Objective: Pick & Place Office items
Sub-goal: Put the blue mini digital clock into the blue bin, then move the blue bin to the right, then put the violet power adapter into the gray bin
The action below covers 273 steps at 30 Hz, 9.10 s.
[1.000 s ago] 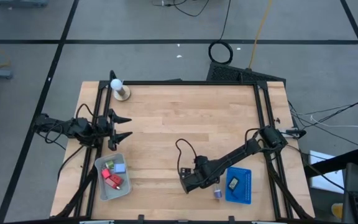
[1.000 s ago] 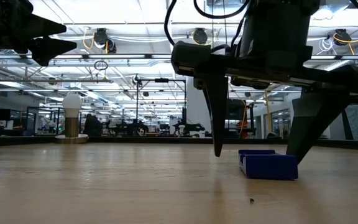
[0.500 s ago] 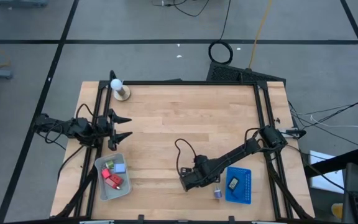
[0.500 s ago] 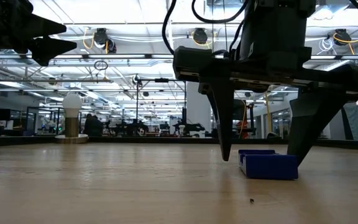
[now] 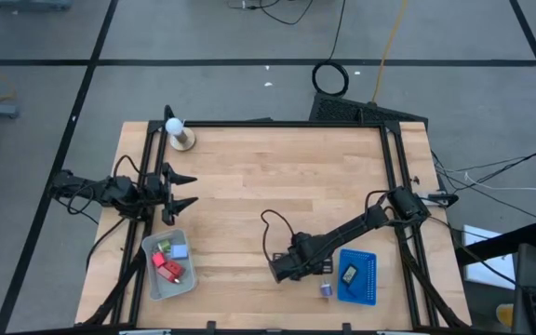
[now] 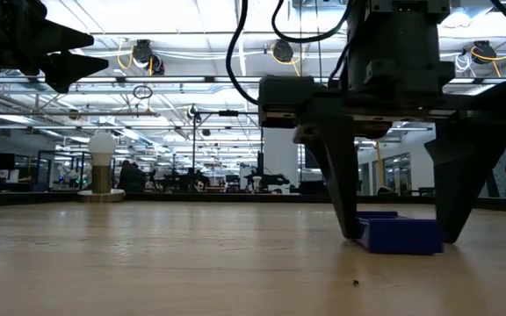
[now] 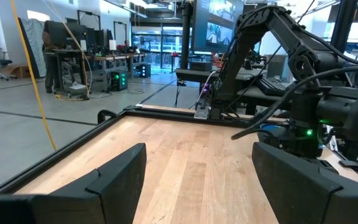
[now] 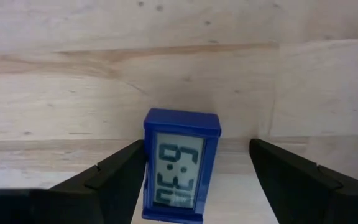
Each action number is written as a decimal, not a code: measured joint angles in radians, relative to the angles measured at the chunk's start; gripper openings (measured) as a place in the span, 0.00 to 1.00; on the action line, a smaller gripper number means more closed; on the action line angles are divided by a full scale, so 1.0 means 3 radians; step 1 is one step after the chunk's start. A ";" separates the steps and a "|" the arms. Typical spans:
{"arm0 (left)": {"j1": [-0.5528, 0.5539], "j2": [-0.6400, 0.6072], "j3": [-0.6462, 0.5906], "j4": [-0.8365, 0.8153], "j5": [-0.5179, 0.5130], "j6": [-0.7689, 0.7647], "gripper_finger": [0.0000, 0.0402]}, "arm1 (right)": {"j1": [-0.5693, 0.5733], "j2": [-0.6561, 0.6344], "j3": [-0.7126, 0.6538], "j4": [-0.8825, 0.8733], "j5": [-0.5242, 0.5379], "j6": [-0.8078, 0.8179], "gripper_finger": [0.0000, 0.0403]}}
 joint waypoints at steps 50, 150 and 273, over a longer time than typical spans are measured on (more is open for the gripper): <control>0.0000 -0.0001 0.0000 0.0001 -0.0001 0.0000 0.73 | 0.0133 -0.0189 0.0803 -0.1394 0.0758 -0.0024 0.37; 0.0000 0.0000 0.0000 0.0000 0.0001 0.0000 0.73 | 0.0802 -0.1134 -0.0075 -0.0809 0.1178 -0.0181 0.76; 0.0000 0.0000 0.0000 0.0001 0.0001 0.0000 0.73 | 0.0739 -0.0504 -0.0503 -0.0007 0.0047 -0.0217 0.76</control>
